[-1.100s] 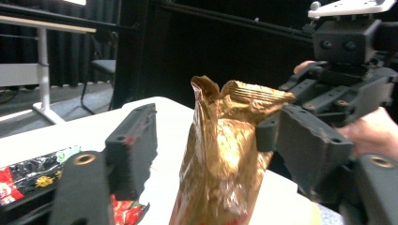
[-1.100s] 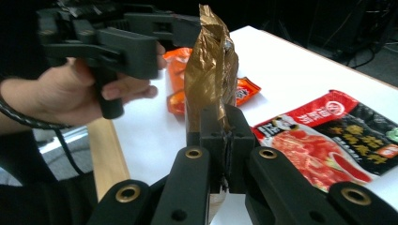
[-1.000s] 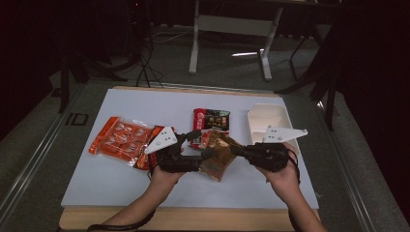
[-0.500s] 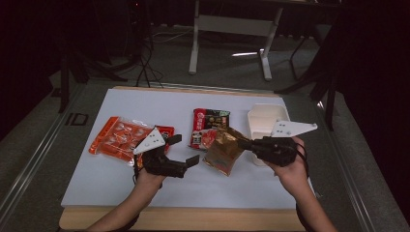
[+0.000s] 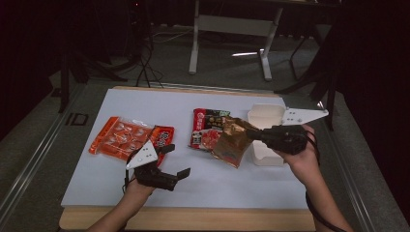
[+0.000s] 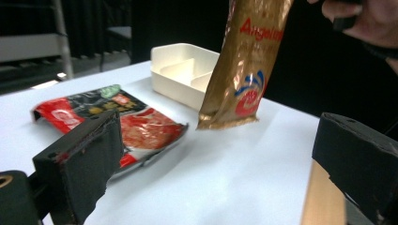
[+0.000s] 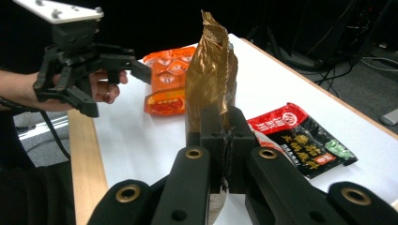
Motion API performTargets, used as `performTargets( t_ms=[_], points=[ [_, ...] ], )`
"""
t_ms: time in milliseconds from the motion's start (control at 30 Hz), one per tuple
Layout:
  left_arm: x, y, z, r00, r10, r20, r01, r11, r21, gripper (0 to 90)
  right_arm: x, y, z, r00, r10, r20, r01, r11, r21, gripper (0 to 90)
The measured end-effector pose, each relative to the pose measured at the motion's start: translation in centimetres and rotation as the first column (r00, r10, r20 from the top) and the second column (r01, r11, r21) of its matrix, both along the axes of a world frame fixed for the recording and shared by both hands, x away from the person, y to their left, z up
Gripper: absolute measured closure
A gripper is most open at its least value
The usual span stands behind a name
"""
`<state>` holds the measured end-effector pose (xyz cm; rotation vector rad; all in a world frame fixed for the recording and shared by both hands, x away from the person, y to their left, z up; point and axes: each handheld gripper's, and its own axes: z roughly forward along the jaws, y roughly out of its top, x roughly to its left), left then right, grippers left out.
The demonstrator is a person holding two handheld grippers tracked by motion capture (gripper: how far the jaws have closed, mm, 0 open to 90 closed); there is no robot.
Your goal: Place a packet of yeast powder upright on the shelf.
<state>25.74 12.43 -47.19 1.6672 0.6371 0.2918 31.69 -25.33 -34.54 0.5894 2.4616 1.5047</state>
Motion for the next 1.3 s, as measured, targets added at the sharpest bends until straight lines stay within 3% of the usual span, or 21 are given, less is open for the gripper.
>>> performTargets(
  t_ms=[67,267,300,633,867,1200,1300],
  points=[
    [-0.2,0.2,-0.2,0.9997,0.018,0.014,-0.018,0.9997,0.015,2.4,0.4,-0.2,0.3,1.0000,0.000,0.002,0.000,1.0000,-0.005,89.0],
    [-0.2,0.7,-0.9,0.9996,0.026,-0.009,-0.026,0.9996,-0.002,2.4,1.3,-0.4,0.8,0.9999,-0.010,0.012,0.010,0.9999,-0.014,89.0],
    [-0.3,1.2,-1.5,0.9993,0.034,-0.015,-0.034,0.9994,0.000,2.4,2.1,-0.5,1.2,0.9995,-0.018,0.024,0.019,0.9997,-0.017,89.0],
    [-0.5,1.8,-2.0,0.9980,0.057,-0.028,-0.057,0.9984,0.000,2.4,3.7,-1.4,1.8,0.9982,-0.049,0.034,0.049,0.9987,-0.011,89.0],
    [-0.5,1.8,-2.4,0.9978,0.058,-0.030,-0.058,0.9983,0.011,2.4,5.3,-3.3,2.1,0.9947,-0.088,0.053,0.089,0.9960,-0.013,89.1],
    [-0.4,1.8,-2.5,0.9973,0.063,-0.036,-0.063,0.9980,0.005,2.4,7.6,-4.9,3.3,0.9835,-0.163,0.079,0.167,0.9851,-0.042,89.0],
    [-0.4,1.8,-2.6,0.9971,0.064,-0.041,-0.064,0.9980,0.000,2.4,8.9,-5.7,3.4,0.9771,-0.196,0.082,0.201,0.9784,-0.049,88.9]
  ],
)
